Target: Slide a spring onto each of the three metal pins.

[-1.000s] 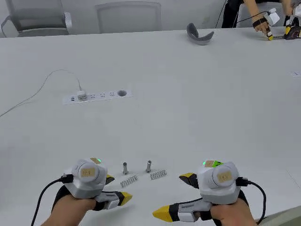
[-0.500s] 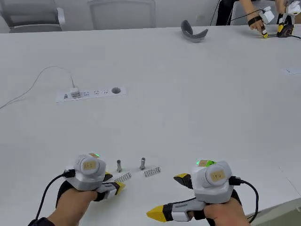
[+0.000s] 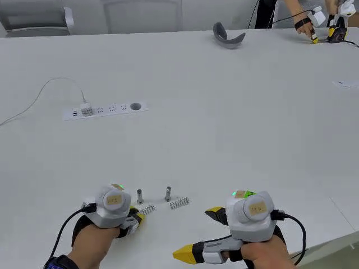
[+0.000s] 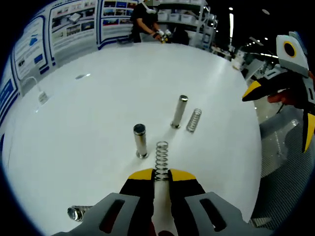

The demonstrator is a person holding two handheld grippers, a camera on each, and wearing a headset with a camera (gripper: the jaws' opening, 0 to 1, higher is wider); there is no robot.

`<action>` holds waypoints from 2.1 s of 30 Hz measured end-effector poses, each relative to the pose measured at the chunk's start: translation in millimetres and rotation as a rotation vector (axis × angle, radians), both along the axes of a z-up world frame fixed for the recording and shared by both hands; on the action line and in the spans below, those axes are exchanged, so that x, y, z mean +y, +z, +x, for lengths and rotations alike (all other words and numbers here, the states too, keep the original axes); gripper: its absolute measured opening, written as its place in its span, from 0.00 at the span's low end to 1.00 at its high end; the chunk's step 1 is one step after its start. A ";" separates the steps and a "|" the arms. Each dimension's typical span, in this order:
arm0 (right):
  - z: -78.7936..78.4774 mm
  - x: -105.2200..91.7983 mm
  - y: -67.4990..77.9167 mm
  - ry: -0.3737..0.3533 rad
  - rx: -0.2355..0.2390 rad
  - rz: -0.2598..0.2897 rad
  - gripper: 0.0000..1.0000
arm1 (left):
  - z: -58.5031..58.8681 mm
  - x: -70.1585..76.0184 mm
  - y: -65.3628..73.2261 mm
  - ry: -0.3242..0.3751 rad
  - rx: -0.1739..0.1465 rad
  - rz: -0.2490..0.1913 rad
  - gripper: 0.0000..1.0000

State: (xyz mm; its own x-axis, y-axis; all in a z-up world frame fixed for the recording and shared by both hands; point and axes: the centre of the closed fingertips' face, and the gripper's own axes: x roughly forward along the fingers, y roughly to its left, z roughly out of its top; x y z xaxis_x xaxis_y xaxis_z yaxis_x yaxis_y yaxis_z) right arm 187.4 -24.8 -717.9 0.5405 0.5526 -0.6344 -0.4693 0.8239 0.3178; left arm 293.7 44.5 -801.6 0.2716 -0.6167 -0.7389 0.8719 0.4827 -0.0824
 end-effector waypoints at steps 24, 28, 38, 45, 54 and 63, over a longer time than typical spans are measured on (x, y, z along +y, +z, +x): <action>-3.6 2.2 -2.2 -0.008 0.005 0.026 0.85 | -39.3 43.8 16.4 0.017 0.047 -0.013 0.10; -4.3 3.6 -3.3 -0.014 0.008 0.038 0.85 | -44.2 53.5 17.8 0.020 0.047 -0.004 0.10; -9.1 5.4 -4.4 -0.019 0.022 0.060 0.84 | -57.3 72.3 28.1 0.050 0.068 -0.027 0.10; -7.2 5.5 -1.5 -0.020 0.020 0.076 0.83 | -61.2 82.6 46.9 0.037 0.050 -0.041 0.10; -7.3 18.3 4.9 0.010 0.014 0.125 0.79 | -59.9 96.6 74.5 0.033 0.015 -0.065 0.10; -3.4 29.2 12.3 0.037 0.005 0.163 0.76 | -63.1 96.8 95.7 -0.021 -0.022 -0.076 0.10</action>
